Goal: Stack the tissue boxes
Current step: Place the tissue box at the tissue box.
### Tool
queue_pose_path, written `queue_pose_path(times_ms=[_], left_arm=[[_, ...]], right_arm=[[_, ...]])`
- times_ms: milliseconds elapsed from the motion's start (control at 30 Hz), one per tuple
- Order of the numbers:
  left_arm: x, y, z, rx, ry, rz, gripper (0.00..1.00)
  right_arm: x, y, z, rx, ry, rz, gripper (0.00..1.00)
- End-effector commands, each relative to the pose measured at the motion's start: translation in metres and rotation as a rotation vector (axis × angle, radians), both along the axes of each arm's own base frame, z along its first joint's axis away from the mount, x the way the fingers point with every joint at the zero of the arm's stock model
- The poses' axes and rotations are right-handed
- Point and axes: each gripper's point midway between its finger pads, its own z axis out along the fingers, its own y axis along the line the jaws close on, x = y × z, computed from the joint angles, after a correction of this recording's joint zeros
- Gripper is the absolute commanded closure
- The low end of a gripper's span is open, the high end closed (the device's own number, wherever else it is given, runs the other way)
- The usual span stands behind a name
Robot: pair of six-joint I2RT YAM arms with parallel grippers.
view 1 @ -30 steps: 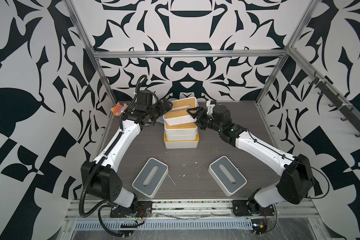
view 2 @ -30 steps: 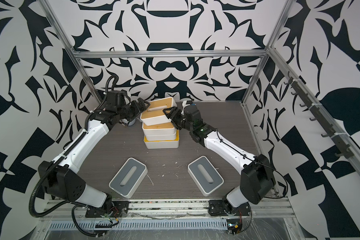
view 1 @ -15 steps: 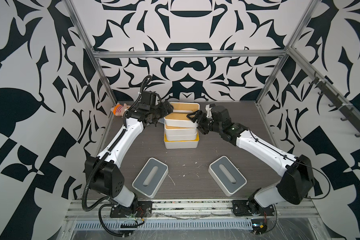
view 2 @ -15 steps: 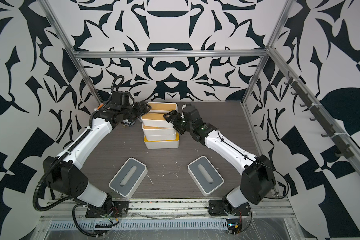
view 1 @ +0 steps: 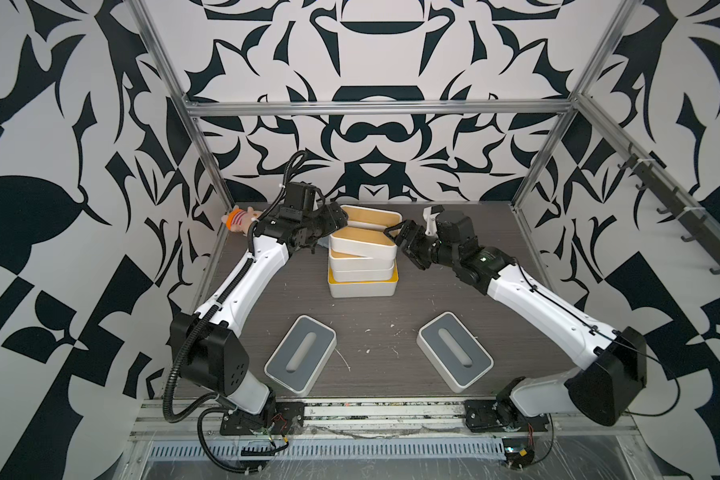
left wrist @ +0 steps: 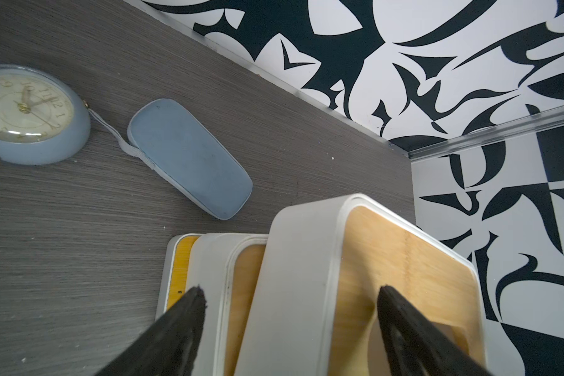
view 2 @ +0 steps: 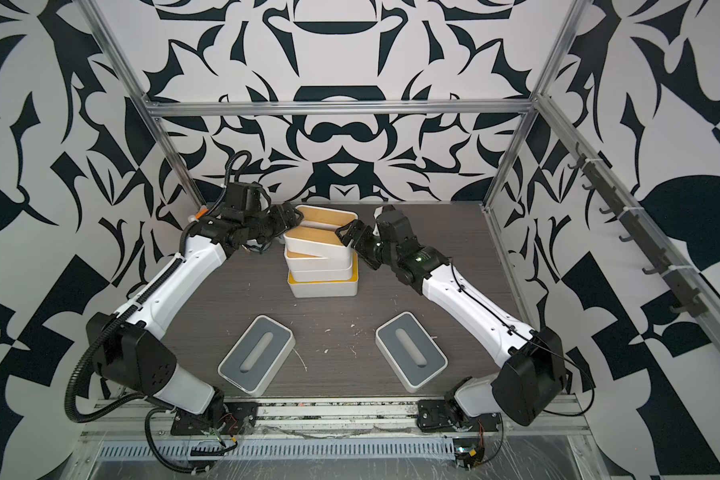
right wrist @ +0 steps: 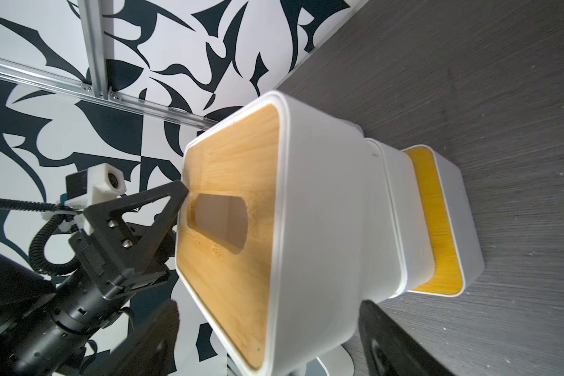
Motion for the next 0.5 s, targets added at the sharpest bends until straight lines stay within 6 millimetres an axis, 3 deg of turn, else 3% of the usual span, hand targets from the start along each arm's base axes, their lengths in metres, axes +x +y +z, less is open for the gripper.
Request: queue_pose_path(times_ms=[0, 467], left_arm=[[0.000, -0.006, 0.015, -0.018, -0.029, -0.025, 0.13], [-0.020, -0.017, 0.027, -0.093, -0.052, -0.067, 0.12]], right_arm=[[0.007, -0.008, 0.018, -0.028, -0.073, -0.002, 0.10], [0.024, 0.018, 0.039, -0.078, -0.129, 0.124, 0.09]])
